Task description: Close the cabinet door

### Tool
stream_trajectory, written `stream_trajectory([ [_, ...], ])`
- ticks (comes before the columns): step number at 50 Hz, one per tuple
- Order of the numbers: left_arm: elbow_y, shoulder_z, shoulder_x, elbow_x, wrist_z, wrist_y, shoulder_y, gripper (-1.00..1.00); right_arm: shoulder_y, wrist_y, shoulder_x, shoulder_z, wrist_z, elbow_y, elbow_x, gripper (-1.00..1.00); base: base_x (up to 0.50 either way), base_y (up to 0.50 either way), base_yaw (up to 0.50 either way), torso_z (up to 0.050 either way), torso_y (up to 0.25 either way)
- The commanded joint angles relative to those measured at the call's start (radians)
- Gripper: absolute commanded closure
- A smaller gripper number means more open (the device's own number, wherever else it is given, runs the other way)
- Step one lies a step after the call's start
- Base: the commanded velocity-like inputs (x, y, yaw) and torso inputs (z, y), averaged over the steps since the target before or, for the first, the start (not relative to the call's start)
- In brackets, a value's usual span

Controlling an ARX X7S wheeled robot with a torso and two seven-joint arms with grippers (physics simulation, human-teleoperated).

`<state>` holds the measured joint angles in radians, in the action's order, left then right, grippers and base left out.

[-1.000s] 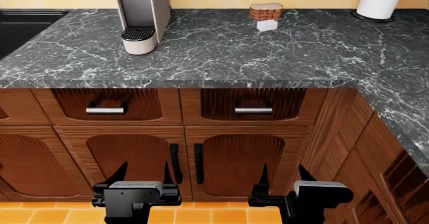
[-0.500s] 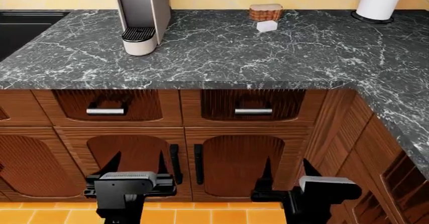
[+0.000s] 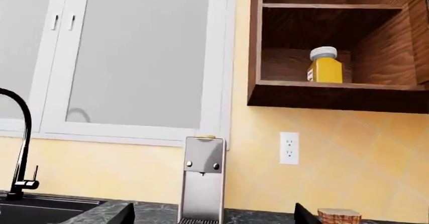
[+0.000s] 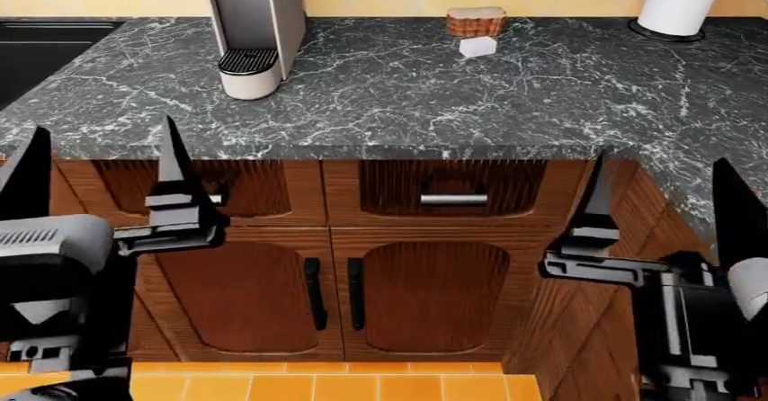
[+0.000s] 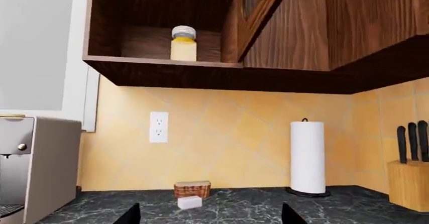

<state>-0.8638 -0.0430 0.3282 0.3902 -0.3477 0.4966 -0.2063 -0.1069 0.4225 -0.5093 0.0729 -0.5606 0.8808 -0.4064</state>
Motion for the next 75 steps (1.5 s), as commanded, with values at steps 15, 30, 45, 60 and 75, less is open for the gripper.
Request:
stream_trajectory([
  [15,-0.179,0.352,0.662,0.298,-0.674,-0.374,-0.129,-1.0,-0.607,-0.376,-0.745,0.943,-0.831,0.166,-0.195,-1.0,0.0,0.0,0.0,0.0,0.0],
  [30,-0.166,0.398,0.685,0.277,-0.693,-0.414,-0.132,-1.0,-0.782,-0.429,-0.76,1.161,-0.884,0.158,-0.182,-1.0,0.0,0.0,0.0,0.0,0.0],
  [45,-0.158,0.415,0.695,0.266,-0.701,-0.436,-0.127,-1.0,-0.794,-0.439,-0.752,1.182,-0.876,0.148,-0.194,-1.0,0.0,-0.18,0.0,0.0,0.0],
  [60,-0.158,0.429,0.706,0.275,-0.711,-0.44,-0.141,-1.0,-0.8,-0.434,-0.756,1.191,-0.895,0.156,-0.187,-1.0,0.0,-0.1,0.0,0.0,0.0],
  [75,-0.153,0.439,0.712,0.28,-0.721,-0.45,-0.152,-1.0,-0.819,-0.47,-0.757,1.202,-0.894,0.141,-0.226,-1.0,0.03,0.0,0.0,0.0,0.0],
])
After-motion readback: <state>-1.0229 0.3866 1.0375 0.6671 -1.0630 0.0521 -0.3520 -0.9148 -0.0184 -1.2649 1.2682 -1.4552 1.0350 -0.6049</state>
